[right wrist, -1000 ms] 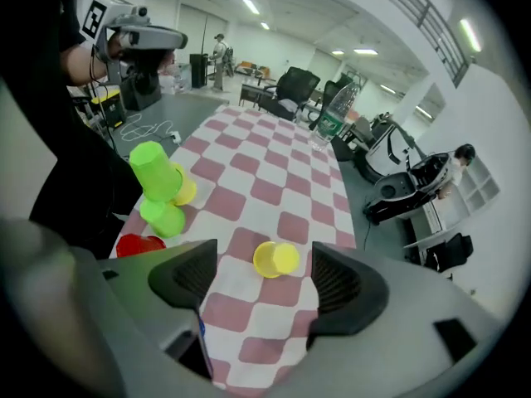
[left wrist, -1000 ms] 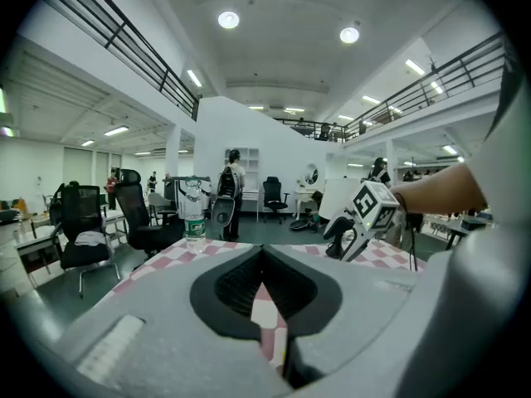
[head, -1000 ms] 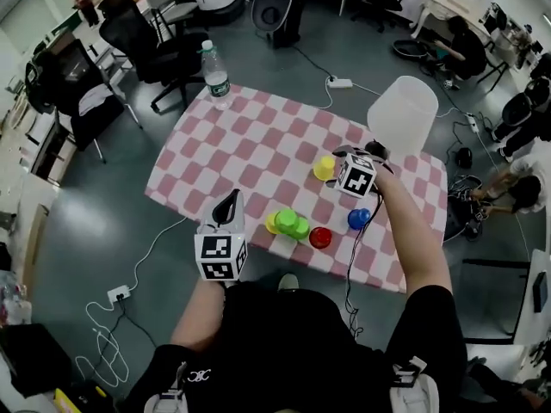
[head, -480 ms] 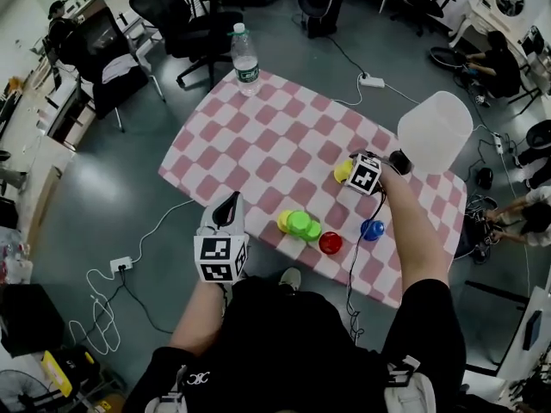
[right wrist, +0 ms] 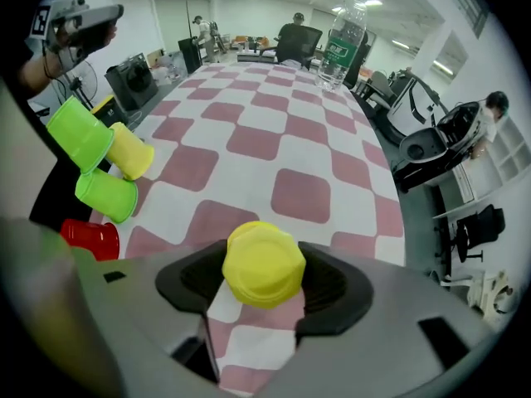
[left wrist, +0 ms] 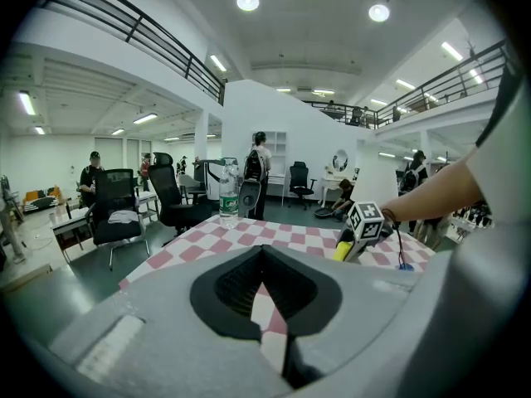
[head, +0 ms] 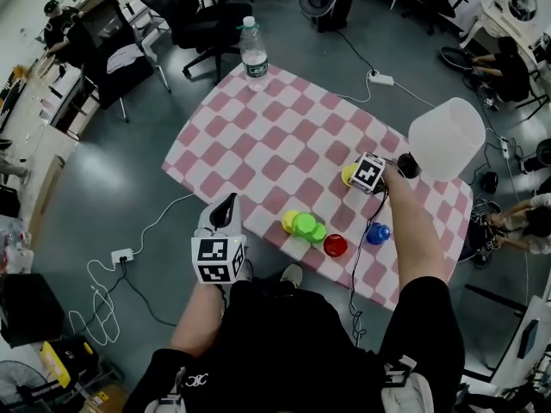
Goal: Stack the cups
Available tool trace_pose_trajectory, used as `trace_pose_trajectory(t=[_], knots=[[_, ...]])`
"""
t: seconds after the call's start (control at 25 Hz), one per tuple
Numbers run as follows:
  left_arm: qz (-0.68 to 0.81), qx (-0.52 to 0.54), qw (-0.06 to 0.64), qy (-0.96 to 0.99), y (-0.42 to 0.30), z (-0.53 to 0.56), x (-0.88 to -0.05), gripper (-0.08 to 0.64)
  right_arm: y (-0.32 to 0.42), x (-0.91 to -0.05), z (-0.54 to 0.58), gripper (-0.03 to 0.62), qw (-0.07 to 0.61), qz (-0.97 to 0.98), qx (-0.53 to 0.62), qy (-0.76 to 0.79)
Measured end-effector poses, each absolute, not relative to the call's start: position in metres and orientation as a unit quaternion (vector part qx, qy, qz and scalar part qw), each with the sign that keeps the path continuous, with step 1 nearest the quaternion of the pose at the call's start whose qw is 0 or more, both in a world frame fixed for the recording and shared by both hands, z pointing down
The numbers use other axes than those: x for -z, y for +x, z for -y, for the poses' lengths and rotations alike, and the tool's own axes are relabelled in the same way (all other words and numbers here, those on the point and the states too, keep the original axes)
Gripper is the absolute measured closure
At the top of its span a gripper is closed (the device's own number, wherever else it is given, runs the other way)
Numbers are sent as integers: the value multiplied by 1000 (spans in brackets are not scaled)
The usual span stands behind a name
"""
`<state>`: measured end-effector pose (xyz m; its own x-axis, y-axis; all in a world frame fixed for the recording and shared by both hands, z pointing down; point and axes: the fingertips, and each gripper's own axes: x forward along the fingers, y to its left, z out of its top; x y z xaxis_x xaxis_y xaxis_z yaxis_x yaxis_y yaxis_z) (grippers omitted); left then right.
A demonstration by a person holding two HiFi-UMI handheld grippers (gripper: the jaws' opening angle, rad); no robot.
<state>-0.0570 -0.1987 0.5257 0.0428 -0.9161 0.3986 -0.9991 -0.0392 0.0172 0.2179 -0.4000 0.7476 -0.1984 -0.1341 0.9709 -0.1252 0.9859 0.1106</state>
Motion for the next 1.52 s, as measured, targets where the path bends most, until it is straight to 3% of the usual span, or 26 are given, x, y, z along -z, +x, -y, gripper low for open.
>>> trace_pose_trajectory(t=[0.16, 0.52, 0.92, 1.52], knots=[[676, -138, 148, 708, -63, 195, -524, 545, 223, -735, 392, 325, 634, 767, -34, 94], [635, -123, 139, 749, -51, 203, -511, 545, 209, -650, 371, 325, 607, 786, 23, 116], [586, -101, 111, 796, -40, 203, -491, 545, 220, -591, 292, 325, 632, 764, 48, 118], [503, -91, 102, 853, -32, 195, -491, 545, 180, -615, 184, 325, 647, 753, 37, 114]])
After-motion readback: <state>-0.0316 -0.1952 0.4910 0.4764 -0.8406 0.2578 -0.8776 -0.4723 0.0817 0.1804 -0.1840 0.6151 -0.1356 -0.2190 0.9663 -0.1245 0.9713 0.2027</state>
